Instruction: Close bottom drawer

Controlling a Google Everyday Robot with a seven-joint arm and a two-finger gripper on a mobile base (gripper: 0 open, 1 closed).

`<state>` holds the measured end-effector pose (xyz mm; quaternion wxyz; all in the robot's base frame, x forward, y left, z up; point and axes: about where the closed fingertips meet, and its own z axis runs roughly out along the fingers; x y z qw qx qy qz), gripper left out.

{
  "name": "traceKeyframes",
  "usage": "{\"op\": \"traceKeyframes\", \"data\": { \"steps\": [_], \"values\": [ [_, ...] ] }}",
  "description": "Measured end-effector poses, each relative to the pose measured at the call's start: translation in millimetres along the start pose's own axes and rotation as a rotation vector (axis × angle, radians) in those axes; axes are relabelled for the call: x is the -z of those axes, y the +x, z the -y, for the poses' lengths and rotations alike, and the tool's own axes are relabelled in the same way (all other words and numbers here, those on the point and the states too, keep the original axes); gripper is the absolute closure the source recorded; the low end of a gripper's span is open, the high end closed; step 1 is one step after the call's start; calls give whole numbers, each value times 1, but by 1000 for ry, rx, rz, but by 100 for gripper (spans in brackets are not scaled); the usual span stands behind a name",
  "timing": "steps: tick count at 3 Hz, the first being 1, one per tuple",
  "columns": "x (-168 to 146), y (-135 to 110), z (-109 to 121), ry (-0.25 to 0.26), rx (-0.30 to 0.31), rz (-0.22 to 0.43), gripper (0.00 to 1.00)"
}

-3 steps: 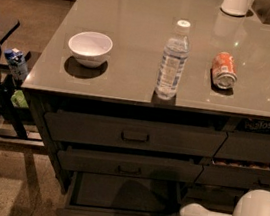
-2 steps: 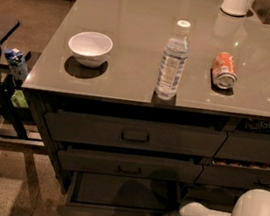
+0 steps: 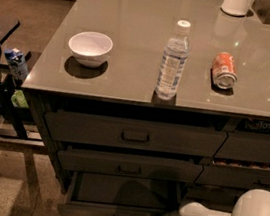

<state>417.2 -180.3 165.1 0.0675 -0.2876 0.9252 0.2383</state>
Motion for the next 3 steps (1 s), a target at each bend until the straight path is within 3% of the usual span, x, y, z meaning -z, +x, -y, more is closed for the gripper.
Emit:
{"op": "traceKeyframes", "data": {
  "steps": [1,2,3],
  "values": [
    [0,0,0,0,0,0,11],
    [0,0,0,0,0,0,0],
    [0,0,0,0,0,0,0]
  ]
}}
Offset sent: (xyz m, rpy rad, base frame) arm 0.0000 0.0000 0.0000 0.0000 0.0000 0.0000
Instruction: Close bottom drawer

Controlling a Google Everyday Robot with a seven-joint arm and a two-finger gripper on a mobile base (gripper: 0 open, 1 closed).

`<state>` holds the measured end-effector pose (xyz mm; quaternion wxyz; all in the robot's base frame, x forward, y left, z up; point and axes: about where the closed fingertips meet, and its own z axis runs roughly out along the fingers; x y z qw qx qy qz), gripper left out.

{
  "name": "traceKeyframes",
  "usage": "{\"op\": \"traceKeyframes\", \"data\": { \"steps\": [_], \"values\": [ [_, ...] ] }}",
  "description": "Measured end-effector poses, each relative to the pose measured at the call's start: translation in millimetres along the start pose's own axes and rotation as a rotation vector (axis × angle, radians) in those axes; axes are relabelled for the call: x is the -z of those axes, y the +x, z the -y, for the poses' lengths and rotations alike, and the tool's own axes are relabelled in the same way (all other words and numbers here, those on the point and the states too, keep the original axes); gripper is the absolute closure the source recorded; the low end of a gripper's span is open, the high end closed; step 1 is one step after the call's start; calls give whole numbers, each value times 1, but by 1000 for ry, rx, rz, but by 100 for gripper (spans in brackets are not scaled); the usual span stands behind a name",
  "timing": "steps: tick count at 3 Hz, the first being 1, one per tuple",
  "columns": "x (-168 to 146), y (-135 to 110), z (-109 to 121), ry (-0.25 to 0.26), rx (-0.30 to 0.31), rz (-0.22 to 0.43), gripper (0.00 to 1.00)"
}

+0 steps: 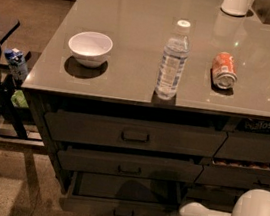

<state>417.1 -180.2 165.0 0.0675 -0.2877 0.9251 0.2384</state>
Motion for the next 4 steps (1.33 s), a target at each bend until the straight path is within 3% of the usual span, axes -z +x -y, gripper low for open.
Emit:
{"op": "traceKeyframes", "data": {
  "steps": [3,4],
  "values": [
    [0,0,0,0,0,0,66],
    [-2,-10,2,15,28,15,88]
  ]
}}
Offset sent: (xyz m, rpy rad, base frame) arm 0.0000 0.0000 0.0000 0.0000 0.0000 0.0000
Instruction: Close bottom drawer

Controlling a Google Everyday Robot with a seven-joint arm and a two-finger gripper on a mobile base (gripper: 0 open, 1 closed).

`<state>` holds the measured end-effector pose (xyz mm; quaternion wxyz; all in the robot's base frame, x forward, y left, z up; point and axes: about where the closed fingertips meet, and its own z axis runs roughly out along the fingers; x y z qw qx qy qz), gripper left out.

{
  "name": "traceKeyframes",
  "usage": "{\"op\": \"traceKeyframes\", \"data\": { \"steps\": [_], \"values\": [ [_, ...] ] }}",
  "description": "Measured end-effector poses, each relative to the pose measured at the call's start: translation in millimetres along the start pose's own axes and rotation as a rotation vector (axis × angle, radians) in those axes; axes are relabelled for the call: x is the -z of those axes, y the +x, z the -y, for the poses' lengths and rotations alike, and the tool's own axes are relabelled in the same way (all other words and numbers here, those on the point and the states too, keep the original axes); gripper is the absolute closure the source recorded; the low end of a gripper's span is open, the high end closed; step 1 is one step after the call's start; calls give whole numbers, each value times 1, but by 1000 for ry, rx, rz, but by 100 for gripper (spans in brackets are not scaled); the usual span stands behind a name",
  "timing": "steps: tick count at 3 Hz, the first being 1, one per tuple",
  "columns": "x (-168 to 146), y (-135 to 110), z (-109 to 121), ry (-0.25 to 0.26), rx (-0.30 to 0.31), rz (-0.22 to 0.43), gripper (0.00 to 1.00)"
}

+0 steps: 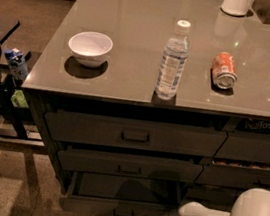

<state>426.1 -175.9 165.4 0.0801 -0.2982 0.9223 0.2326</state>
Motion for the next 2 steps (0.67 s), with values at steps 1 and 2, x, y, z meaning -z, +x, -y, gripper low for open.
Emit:
{"op": "traceKeyframes", "data": {
  "steps": [1,2],
  "values": [
    [-2,-23,3,24,60,32,100],
    [-4,-39,5,56,112,53,100]
  ]
}}
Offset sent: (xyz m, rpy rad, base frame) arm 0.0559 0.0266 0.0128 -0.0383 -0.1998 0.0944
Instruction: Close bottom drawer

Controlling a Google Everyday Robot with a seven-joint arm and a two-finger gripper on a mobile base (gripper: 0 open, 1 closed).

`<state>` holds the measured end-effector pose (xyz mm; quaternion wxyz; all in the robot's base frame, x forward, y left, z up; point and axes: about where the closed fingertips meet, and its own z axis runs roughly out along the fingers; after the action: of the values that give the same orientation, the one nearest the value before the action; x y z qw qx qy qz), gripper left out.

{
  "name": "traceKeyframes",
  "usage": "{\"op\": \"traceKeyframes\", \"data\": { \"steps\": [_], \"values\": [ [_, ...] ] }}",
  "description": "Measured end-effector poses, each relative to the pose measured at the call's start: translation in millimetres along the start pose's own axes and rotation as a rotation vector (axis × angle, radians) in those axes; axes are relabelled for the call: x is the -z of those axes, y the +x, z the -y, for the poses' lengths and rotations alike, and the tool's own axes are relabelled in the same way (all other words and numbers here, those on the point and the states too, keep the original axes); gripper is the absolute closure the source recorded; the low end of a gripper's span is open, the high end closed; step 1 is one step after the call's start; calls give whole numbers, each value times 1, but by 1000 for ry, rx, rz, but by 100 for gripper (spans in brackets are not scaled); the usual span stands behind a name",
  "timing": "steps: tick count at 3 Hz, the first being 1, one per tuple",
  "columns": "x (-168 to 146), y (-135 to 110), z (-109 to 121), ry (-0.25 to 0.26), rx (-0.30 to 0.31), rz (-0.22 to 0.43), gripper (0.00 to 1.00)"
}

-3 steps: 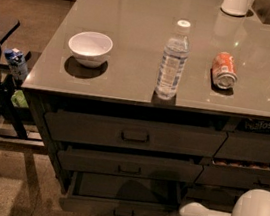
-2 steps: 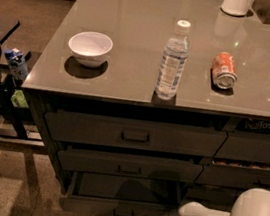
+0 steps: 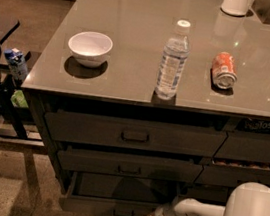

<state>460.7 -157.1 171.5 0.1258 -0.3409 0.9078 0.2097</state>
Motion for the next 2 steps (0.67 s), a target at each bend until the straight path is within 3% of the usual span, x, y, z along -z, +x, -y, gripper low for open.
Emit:
{"op": "traceKeyframes", "data": {
  "steps": [2],
  "values": [
    [0,-1,0,2,1,2,58]
  ]
}}
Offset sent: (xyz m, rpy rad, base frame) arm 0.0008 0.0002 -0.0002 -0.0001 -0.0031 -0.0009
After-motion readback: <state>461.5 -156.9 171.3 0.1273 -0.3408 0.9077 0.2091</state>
